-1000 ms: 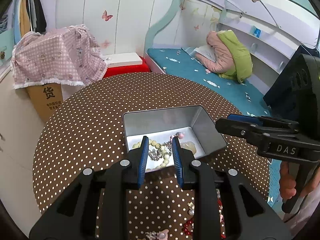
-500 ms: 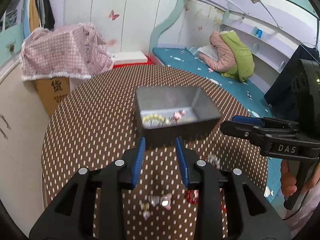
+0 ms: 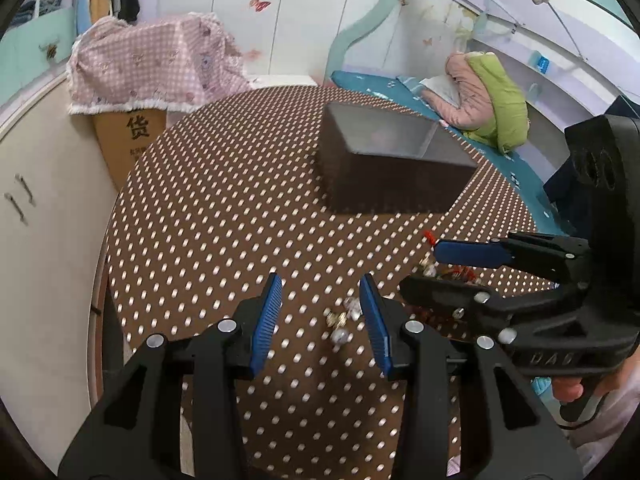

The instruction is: Organize jewelry

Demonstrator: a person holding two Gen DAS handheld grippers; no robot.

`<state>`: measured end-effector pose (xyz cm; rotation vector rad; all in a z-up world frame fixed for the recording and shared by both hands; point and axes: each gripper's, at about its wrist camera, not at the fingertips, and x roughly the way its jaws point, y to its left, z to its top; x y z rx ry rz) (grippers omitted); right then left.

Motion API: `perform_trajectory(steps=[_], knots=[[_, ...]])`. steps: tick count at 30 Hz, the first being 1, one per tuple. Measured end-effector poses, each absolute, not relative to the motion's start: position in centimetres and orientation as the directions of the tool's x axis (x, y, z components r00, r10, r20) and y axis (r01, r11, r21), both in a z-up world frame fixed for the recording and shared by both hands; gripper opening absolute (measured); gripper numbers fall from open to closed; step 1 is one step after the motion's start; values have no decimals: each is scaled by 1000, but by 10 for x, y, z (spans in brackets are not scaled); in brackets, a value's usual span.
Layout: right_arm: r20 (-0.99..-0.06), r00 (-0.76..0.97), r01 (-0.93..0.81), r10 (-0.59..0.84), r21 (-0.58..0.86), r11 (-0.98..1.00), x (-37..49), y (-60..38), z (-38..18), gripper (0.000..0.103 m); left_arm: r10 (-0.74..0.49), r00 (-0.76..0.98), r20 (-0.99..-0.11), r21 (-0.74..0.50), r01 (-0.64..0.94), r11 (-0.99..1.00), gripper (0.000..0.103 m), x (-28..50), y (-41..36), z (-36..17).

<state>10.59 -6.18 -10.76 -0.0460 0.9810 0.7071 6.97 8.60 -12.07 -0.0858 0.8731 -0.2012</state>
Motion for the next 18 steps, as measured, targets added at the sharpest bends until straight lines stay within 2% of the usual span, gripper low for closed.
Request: perform_trajectory(steps=[3, 7, 12, 14, 16, 18], knots=[[-786, 330, -591, 522, 259, 764, 102, -51, -116, 51, -194, 612, -767, -156, 114, 981, 42, 67, 94, -128], [-802, 327, -627, 500, 212, 750, 95, -41, -122, 42, -195, 609, -769, -167, 104, 980, 42, 61, 101, -132], [-820, 374, -653, 433, 99, 751, 86, -27, -128, 37, -201, 605, -770, -170, 110, 979, 42, 57, 102, -134], [-819, 404, -662, 407, 45, 748, 82, -23, -129, 32, -206, 603, -771, -170, 117, 978, 42, 58, 102, -135], [-817, 413, -667, 402, 29, 745, 80, -23, -130, 22, -210, 599, -773, -171, 123, 978, 42, 58, 99, -135], [-816, 406, -666, 410, 43, 745, 81, -24, -133, 21, -214, 597, -774, -173, 127, 977, 42, 58, 96, -136]])
